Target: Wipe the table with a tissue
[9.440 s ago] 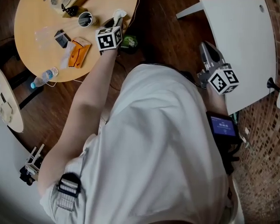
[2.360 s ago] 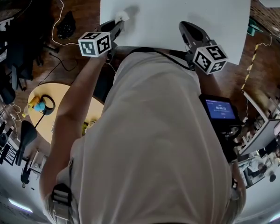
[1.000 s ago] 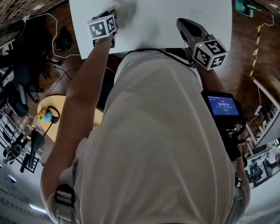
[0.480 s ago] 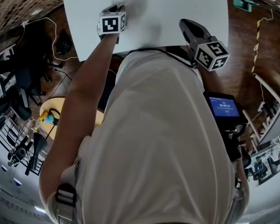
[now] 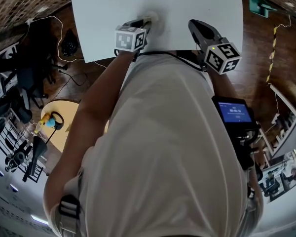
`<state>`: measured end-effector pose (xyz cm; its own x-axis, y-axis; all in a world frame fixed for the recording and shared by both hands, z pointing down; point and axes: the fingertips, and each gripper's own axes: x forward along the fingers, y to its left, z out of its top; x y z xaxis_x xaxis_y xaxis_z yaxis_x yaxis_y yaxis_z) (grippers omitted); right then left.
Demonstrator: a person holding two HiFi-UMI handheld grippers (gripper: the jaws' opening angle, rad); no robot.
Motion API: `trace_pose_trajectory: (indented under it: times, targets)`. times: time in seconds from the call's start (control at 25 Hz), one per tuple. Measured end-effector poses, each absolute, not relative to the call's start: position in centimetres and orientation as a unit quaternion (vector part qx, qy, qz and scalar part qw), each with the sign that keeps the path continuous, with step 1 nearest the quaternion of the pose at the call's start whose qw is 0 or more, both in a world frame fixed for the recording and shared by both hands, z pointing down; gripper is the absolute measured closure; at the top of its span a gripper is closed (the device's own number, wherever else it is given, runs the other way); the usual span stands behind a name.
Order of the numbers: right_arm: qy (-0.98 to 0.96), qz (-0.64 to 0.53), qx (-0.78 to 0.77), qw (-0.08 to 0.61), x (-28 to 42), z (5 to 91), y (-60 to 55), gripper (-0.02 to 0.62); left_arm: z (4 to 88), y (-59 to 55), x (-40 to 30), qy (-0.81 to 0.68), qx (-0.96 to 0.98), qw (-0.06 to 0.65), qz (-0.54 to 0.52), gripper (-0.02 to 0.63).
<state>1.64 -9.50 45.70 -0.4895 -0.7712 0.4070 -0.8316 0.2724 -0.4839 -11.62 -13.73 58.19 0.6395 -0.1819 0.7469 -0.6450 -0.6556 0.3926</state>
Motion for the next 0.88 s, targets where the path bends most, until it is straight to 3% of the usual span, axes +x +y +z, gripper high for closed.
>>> trace_pose_trajectory:
  times: [0.48,0.88]
  targets:
    - [-0.803,0.337,0.489,0.047,0.9,46.0,-9.1,0.588,57.4,-21.3,-25.9,-0.455,0.767,0.307,0.333,0.523]
    - [-0.809,0.327,0.485,0.053,0.6,46.0,-9.7,0.588,56.0,-23.4,-22.1,-0.413,0.801,0.268,0.34,0.523]
